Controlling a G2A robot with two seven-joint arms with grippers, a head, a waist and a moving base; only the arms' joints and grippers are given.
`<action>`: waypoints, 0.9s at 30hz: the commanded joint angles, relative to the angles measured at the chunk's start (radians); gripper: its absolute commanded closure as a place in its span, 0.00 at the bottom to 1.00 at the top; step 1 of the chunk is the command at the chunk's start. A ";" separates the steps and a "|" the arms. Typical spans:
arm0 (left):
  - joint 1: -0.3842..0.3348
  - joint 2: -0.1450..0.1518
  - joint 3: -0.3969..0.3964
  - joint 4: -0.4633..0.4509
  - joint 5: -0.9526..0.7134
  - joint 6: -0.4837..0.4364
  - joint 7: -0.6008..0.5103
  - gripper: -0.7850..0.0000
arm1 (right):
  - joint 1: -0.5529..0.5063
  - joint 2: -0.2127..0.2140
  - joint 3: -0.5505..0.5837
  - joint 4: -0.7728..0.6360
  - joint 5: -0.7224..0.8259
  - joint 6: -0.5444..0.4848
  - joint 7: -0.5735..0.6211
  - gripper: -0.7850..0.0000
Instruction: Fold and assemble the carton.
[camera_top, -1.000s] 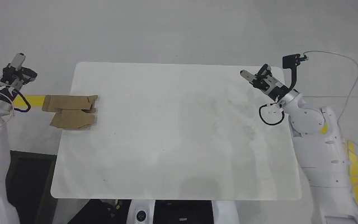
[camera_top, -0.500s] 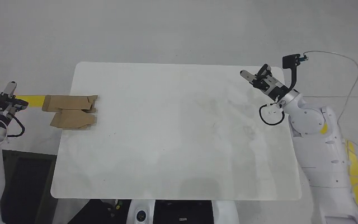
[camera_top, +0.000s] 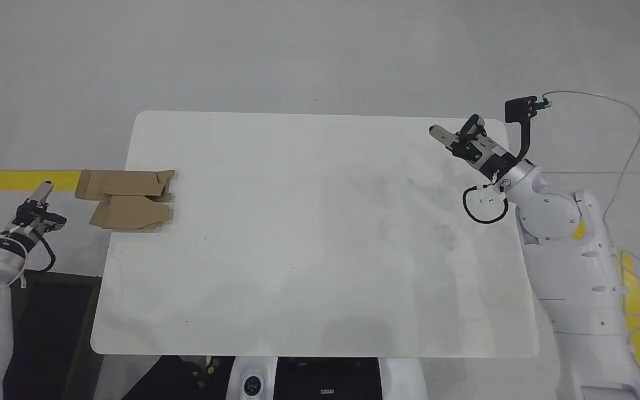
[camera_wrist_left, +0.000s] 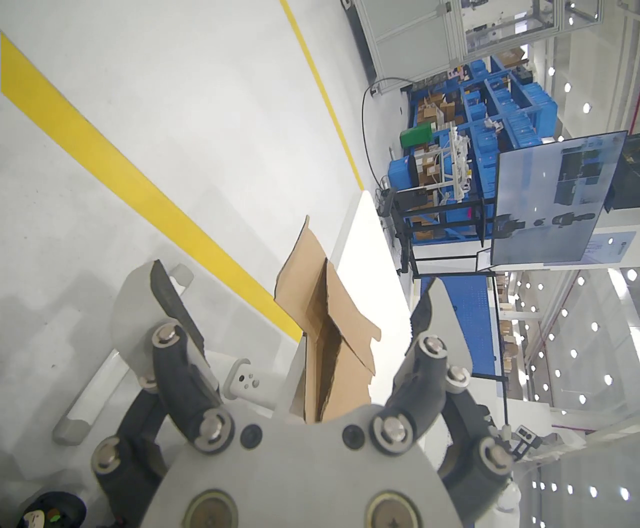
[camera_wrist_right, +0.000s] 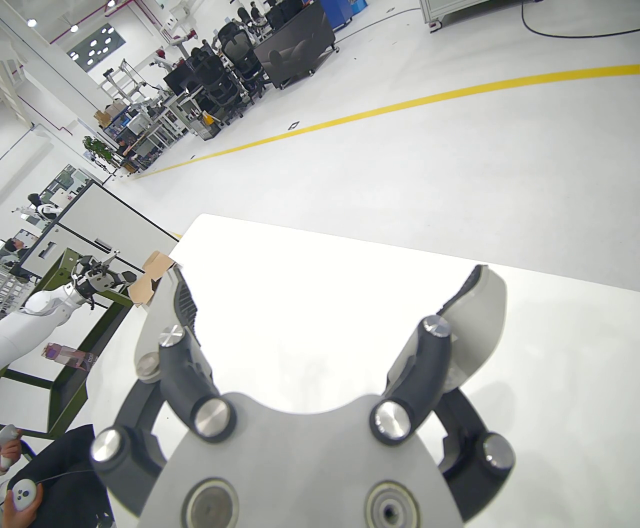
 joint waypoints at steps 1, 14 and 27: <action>-0.014 -0.004 0.015 0.020 -0.016 0.002 -0.037 0.00 | 0.000 0.000 0.000 0.000 0.000 0.000 0.000 0.00; -0.163 -0.027 0.113 0.164 -0.030 -0.060 -0.119 0.09 | 0.000 0.000 0.000 0.000 0.000 0.000 0.000 0.00; -0.290 -0.047 0.168 0.291 -0.058 -0.097 -0.172 1.00 | 0.000 0.000 0.000 0.000 0.000 0.000 0.000 0.00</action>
